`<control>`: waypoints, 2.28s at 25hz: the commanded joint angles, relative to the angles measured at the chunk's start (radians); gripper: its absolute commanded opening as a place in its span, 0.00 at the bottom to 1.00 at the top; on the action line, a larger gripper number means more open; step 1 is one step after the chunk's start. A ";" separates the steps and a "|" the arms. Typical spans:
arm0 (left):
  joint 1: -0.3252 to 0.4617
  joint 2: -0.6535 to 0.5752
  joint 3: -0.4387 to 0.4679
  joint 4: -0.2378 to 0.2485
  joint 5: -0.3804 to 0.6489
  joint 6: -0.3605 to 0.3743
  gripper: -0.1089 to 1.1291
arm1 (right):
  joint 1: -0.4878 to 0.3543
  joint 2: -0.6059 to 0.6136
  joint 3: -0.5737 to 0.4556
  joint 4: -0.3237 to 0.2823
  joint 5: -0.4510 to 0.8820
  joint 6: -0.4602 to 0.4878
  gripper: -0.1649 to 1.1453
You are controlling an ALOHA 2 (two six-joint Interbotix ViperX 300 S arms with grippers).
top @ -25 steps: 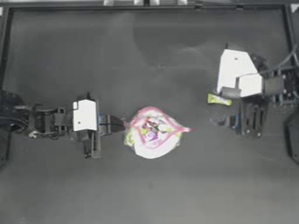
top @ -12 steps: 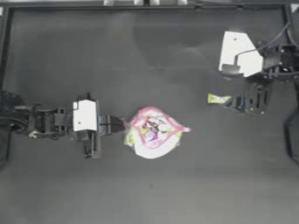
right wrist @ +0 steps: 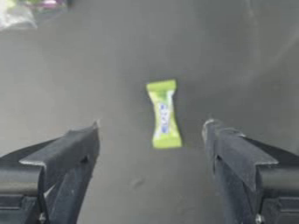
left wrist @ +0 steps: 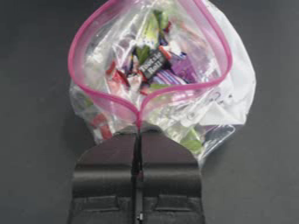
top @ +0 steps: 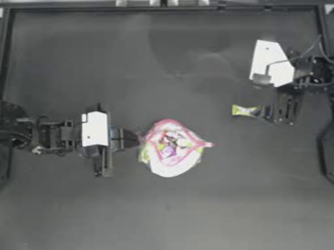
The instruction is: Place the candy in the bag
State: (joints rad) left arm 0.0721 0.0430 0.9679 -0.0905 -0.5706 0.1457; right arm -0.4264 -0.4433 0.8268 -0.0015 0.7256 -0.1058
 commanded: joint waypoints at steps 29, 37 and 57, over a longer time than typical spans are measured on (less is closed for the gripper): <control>-0.002 -0.028 -0.017 0.000 -0.009 0.002 0.13 | -0.058 0.178 0.089 -0.014 -0.249 -0.002 0.87; -0.002 -0.026 -0.017 0.000 -0.009 0.000 0.13 | -0.058 0.261 0.084 -0.026 -0.285 -0.002 0.87; -0.002 -0.025 -0.017 0.000 -0.009 0.000 0.13 | -0.058 0.360 0.060 -0.018 -0.296 -0.002 0.85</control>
State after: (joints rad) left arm 0.0721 0.0430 0.9679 -0.0905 -0.5737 0.1457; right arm -0.4832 -0.0767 0.8974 -0.0230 0.4295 -0.1058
